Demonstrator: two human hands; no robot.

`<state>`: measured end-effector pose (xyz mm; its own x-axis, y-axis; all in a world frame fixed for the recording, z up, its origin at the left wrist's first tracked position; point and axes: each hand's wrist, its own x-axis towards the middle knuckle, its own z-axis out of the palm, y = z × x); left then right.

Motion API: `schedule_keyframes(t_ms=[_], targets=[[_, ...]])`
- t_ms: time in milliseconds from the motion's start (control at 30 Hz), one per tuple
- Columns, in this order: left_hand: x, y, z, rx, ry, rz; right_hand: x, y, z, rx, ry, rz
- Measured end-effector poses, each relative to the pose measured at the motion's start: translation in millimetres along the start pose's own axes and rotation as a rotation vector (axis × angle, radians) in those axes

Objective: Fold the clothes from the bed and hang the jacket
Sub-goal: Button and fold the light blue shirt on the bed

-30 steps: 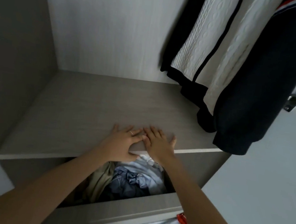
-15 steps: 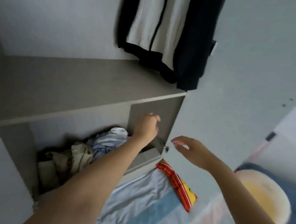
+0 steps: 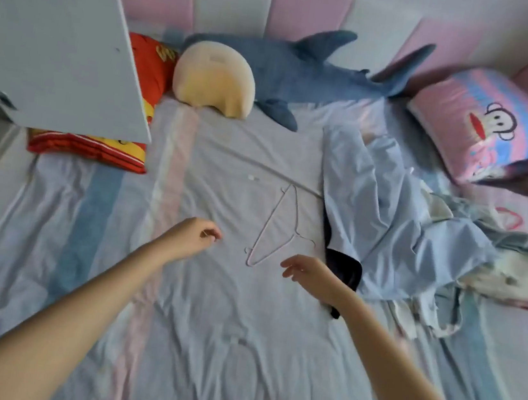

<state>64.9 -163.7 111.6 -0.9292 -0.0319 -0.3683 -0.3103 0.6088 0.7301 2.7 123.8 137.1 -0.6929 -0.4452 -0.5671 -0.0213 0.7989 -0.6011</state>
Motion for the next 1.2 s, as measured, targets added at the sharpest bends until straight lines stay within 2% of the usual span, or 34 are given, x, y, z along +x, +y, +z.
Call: schedule_keyframes(t_ms=[100,267,467,533,634,700,767,834,967,1100,1167,1200], targets=[[8.2,21.3,76.5,0.047,-0.187,0.006,-44.2,106.8,6.3,0.122,-0.006,0.197],[23.5,75.6,188.7,0.060,-0.304,0.028,-97.4,246.8,-2.3,0.237,-0.107,0.432],[11.0,121.7,283.6,0.080,-0.344,0.003,-98.6,336.8,-24.6,0.329,0.033,0.604],[7.4,126.2,310.4,0.031,-0.342,-0.027,-87.5,363.5,-26.7,0.322,-0.002,0.628],[7.7,131.8,321.9,-0.156,-0.280,-0.128,-55.3,385.8,-26.8,0.204,-0.098,0.650],[9.7,129.8,328.1,-0.243,-0.203,-0.188,-28.2,394.2,-29.5,-0.019,-0.188,0.553],[15.0,125.9,336.0,-0.218,-0.100,-0.235,6.8,387.6,-35.4,-0.112,-0.178,0.422],[18.5,127.0,344.4,-0.243,-0.020,-0.267,38.9,372.5,-39.8,0.008,-0.111,0.358],[12.0,120.2,363.0,-0.395,-0.070,-0.304,97.1,348.8,-22.9,0.529,-0.003,0.553],[-5.0,109.5,367.0,-0.466,-0.029,-0.355,129.5,338.8,6.7,0.698,0.111,0.706],[-12.4,103.0,364.1,-0.492,-0.023,-0.385,135.6,329.0,15.3,0.753,0.268,0.770],[-16.0,99.3,361.5,-0.492,-0.024,-0.398,136.9,327.2,16.8,0.701,0.358,0.812]])
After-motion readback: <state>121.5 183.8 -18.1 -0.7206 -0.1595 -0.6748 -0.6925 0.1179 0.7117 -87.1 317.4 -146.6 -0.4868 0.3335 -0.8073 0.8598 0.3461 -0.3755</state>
